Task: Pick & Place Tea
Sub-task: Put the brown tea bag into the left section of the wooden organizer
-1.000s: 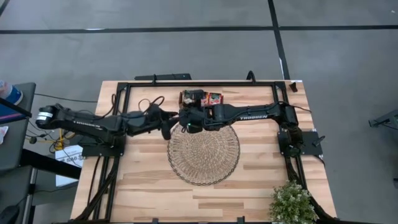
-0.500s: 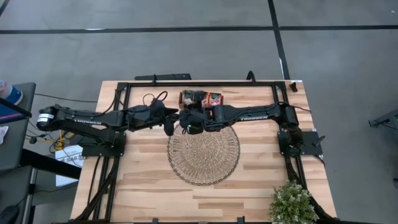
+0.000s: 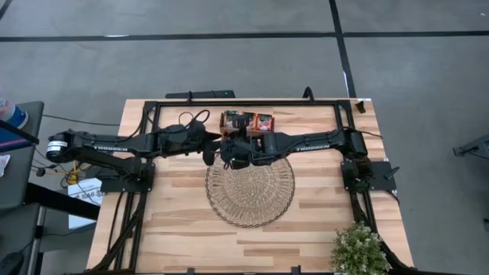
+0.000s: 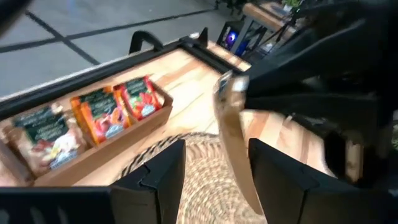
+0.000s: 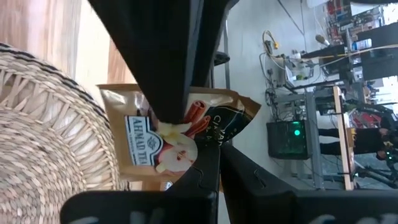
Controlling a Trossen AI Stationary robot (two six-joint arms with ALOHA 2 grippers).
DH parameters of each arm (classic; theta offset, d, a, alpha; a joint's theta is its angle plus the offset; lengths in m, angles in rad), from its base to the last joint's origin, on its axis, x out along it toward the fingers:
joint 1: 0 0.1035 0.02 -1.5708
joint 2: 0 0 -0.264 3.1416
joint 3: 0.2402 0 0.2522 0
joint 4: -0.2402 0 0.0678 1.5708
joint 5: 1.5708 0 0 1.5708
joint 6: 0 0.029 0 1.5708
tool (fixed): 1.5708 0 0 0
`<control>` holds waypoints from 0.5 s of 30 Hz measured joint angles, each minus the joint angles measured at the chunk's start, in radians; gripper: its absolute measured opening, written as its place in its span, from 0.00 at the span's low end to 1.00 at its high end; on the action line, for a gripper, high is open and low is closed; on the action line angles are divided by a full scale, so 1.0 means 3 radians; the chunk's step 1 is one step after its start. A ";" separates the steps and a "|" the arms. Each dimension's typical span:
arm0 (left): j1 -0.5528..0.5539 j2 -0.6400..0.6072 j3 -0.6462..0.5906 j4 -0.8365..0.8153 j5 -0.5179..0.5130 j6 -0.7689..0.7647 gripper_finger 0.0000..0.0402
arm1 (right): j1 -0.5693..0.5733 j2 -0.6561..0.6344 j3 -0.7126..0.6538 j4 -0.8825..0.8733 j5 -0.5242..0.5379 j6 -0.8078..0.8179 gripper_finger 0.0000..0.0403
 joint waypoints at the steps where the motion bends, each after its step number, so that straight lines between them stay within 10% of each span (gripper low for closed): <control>1: 0.0001 0.0006 0.0000 -0.0019 0.0001 -0.0001 0.42 | 0.0006 0.0000 0.0000 -0.0003 0.0000 0.0000 0.00; 15: 0.0098 0.0005 -0.0001 0.0005 0.0169 -0.0010 0.24 | 0.0037 -0.0001 0.0000 -0.0008 -0.0067 0.0000 0.00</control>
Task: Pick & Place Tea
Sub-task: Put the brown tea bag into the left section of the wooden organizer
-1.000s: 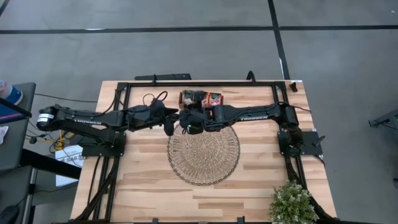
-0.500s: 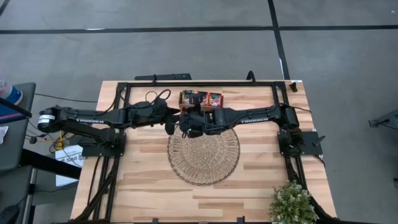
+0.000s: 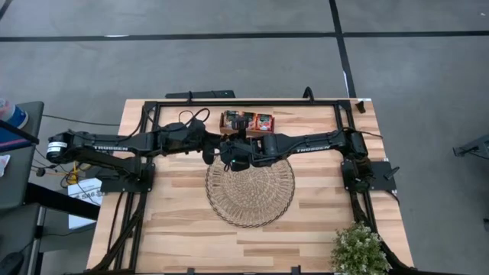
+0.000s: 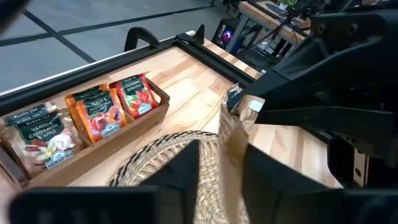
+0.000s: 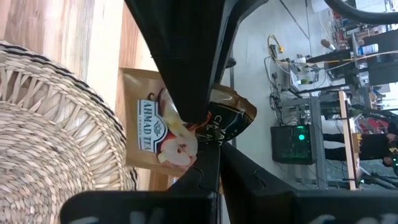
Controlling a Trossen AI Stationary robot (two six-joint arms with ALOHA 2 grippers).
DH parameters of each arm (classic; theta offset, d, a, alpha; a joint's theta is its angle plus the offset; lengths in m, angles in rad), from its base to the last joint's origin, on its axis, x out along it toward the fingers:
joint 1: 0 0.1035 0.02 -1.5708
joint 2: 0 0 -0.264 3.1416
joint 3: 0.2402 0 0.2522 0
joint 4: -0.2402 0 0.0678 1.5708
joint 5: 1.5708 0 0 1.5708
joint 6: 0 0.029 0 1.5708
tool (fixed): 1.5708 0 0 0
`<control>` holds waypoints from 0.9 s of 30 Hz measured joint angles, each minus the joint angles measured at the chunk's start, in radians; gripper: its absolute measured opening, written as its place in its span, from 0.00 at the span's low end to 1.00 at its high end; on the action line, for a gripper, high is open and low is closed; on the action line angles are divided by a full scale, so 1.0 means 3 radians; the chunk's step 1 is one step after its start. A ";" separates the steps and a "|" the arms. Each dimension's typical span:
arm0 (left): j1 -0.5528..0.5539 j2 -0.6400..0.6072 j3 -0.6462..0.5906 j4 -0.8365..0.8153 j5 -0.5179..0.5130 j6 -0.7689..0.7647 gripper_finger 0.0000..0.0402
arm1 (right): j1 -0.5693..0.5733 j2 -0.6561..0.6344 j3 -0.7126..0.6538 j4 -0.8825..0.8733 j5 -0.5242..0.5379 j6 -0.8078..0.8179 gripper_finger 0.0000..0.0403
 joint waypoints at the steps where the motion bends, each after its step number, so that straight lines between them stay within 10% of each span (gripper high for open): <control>1: 0.0001 0.0000 0.0000 0.0001 0.0001 0.0001 0.19 | 0.0000 0.0000 0.0000 -0.0001 -0.0002 0.0000 0.00; 5: 0.0000 0.0000 0.0000 0.0002 0.0007 0.0003 0.02 | 0.0000 0.0000 0.0000 -0.0001 -0.0009 0.0000 0.00; 14: 0.0000 0.0000 0.0000 0.0000 0.0025 0.0026 0.00 | -0.0004 0.0000 0.0000 -0.0032 -0.0013 -0.0172 0.02; 27: 0.0042 0.0121 0.0000 -0.0004 -0.0306 0.0283 0.00 | -0.0122 -0.0034 0.0001 -0.0573 0.0782 0.0204 0.42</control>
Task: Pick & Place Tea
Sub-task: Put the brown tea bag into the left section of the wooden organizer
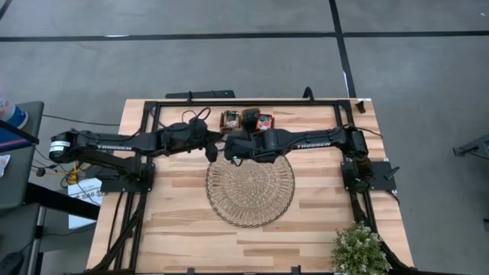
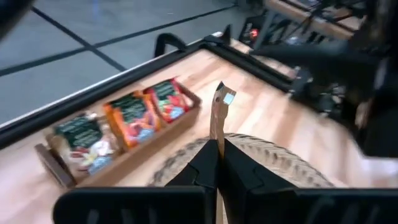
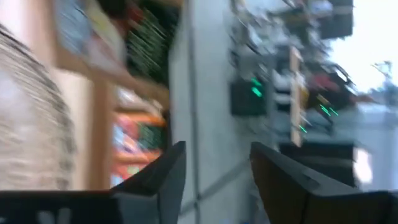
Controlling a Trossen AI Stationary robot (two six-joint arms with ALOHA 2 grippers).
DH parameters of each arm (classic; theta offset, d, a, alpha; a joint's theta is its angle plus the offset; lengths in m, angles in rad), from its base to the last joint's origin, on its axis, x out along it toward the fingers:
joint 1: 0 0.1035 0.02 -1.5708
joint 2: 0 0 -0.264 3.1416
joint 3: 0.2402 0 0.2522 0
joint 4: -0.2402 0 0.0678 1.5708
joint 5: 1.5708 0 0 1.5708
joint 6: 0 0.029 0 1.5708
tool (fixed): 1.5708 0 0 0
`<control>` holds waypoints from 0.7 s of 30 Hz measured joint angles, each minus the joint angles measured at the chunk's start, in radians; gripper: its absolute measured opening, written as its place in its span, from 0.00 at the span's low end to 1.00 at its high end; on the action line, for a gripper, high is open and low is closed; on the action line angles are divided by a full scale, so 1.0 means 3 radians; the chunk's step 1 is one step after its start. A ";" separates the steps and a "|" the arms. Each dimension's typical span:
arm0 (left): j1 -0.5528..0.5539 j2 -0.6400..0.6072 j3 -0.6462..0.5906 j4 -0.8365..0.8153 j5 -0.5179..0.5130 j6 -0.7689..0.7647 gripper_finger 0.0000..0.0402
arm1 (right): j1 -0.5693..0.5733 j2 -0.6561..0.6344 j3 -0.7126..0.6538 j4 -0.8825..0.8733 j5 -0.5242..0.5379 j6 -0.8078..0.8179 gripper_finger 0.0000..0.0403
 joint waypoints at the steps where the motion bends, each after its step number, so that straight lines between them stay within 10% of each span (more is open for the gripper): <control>1: 0.0032 0.0059 0.0000 0.0035 0.0000 0.0012 0.00 | 0.0000 0.0000 0.0000 -0.0112 0.0125 0.0094 0.44; 12: 0.0788 0.1003 -0.0001 0.0932 0.0714 0.0160 0.00 | -0.0086 -0.0232 -0.0003 -0.1846 -0.0040 0.1620 0.46; 21: 0.1251 0.1468 -0.0002 0.1372 0.1199 0.0135 0.00 | -0.0090 -0.0920 0.0000 -0.1675 -0.0183 0.1905 0.44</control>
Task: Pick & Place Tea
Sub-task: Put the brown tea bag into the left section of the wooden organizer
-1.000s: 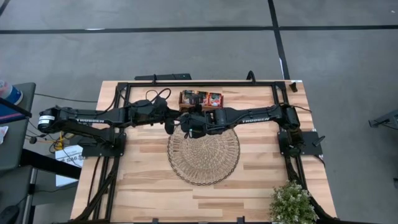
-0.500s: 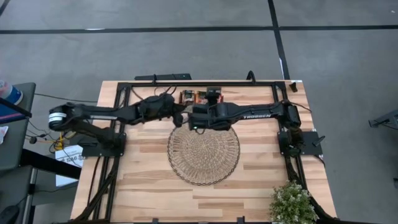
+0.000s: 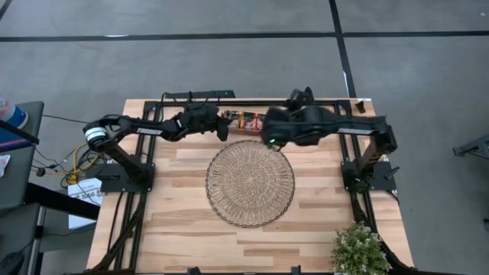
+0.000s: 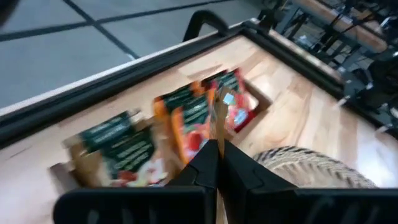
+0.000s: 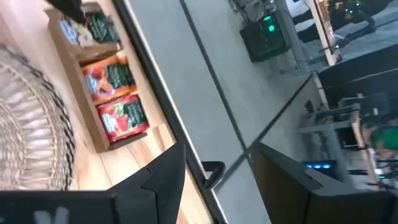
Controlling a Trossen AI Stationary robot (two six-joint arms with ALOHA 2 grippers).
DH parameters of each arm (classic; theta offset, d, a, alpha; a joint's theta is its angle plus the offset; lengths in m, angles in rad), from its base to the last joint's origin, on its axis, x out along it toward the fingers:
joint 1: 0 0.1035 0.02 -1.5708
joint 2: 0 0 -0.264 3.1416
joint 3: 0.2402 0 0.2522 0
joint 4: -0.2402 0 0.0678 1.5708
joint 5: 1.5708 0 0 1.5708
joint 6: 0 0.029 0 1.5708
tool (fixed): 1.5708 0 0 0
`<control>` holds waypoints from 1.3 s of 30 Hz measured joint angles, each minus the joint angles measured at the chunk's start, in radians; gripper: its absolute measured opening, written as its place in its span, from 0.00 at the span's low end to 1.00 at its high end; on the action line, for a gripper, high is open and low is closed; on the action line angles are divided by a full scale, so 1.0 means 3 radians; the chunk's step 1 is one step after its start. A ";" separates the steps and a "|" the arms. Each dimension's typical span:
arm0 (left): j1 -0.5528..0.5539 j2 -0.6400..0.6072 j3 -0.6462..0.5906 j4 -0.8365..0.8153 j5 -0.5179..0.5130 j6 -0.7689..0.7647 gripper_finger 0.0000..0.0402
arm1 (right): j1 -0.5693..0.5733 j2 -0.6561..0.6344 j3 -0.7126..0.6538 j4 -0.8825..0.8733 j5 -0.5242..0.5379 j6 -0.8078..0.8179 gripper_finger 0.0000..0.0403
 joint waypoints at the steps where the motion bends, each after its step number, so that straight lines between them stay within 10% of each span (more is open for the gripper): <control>1: 0.0039 0.0012 -0.0001 -0.0002 0.0038 0.0032 0.00 | 0.0000 -0.0071 -0.0004 -0.0006 -0.0007 0.0003 0.44; 24: 0.0456 0.0122 -0.0808 0.1820 0.0683 -0.0268 0.00 | -0.0208 -0.2324 -0.3059 0.3428 -0.1419 -0.0088 0.36; 39: 0.0494 0.1097 -0.0482 0.2563 0.1034 -0.0575 0.00 | -0.0192 -0.3125 -0.4081 0.4224 -0.1838 0.0235 0.30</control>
